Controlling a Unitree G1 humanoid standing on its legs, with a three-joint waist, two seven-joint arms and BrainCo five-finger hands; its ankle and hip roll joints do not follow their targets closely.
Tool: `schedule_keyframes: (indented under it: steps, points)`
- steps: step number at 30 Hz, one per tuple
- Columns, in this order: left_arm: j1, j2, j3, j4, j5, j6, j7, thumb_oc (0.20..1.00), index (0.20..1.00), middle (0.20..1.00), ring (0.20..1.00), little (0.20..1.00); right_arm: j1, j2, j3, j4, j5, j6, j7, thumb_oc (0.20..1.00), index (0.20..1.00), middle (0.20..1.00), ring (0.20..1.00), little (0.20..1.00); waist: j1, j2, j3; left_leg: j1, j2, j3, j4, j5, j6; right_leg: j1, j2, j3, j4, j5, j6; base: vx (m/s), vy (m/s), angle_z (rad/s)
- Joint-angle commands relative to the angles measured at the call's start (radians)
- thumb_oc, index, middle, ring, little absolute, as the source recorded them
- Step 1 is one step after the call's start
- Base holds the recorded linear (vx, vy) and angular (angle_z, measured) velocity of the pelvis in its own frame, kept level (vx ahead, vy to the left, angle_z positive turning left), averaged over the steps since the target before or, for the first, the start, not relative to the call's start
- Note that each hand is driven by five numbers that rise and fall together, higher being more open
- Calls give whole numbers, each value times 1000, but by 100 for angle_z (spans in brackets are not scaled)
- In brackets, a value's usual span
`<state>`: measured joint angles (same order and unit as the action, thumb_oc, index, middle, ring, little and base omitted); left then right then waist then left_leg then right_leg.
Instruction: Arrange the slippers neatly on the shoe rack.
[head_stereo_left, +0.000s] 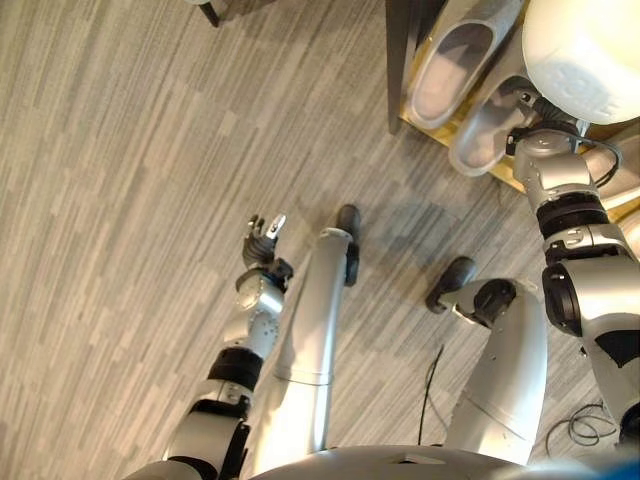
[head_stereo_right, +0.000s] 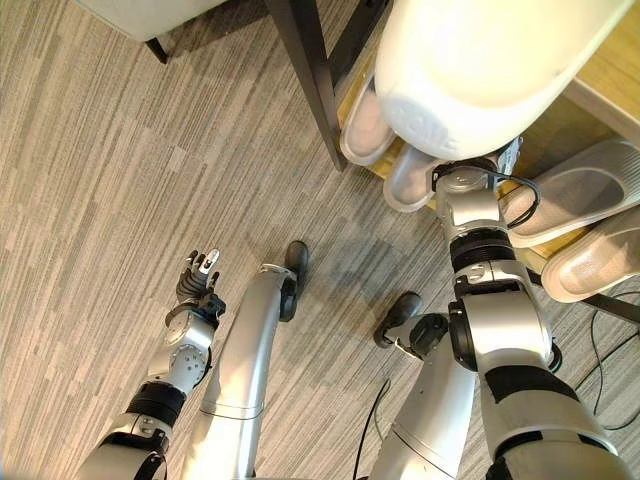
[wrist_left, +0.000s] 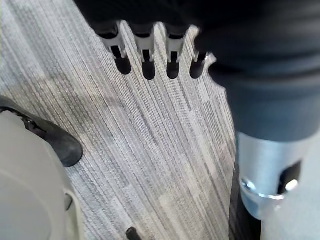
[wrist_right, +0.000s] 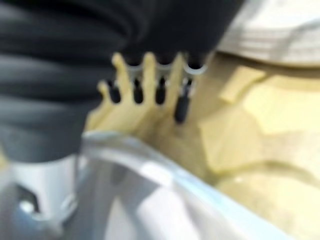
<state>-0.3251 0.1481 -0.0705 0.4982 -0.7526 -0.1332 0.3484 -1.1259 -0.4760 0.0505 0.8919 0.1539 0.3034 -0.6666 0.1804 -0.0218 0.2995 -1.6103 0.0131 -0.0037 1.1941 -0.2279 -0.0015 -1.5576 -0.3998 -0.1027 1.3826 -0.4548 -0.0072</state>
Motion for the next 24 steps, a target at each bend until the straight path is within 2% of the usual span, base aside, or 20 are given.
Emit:
schedule_keyframes:
  steps: [1,4,7,11,16,24]
  points:
    - [3,21,32,0,35,-17,-3,1000,1000,1000,1000,1000,10,-15,11,-70,11,-95,12,1000,1000,1000,1000,1000,-13,34,28,40,-12,-87,-130,18,-1,-12,40,114,-82,129,86,0,0,0]
    - [8,19,26,7,41,-19,-7,1000,1000,1000,1000,1000,28,3,3,-81,28,-134,17,1000,1000,1000,1000,1000,-14,31,24,40,-11,-88,-144,27,-3,-12,43,112,-90,135,86,-15,-9,0]
    - [15,21,36,15,34,-25,-13,1000,1000,1000,1000,1000,52,-17,39,-115,-50,-91,36,1000,1000,1000,1000,1000,-20,20,8,40,-8,-89,-173,39,-7,-12,53,105,-115,139,84,-47,-37,-1]
    - [17,17,38,21,35,-30,-16,1000,1000,1000,1000,1000,74,-11,36,-137,-73,-91,44,1000,1000,1000,1000,1000,-23,17,-1,40,-8,-94,-175,41,-8,-12,59,104,-120,137,81,-9,-7,0]
    - [24,9,36,38,56,-41,-24,1000,1000,1000,1000,1000,156,-19,40,-242,-144,-199,72,1000,1000,1000,1000,1000,-35,15,-10,40,-3,-99,-180,49,-14,-12,65,99,-120,139,82,-27,-16,-1]
    - [49,-6,35,48,66,-56,-22,1000,1000,1000,1000,1000,297,-20,36,-366,-185,-255,121,1000,1000,1000,1000,1000,-59,5,-17,40,-4,-107,-187,60,-21,-12,77,98,-126,141,79,-18,-15,0]
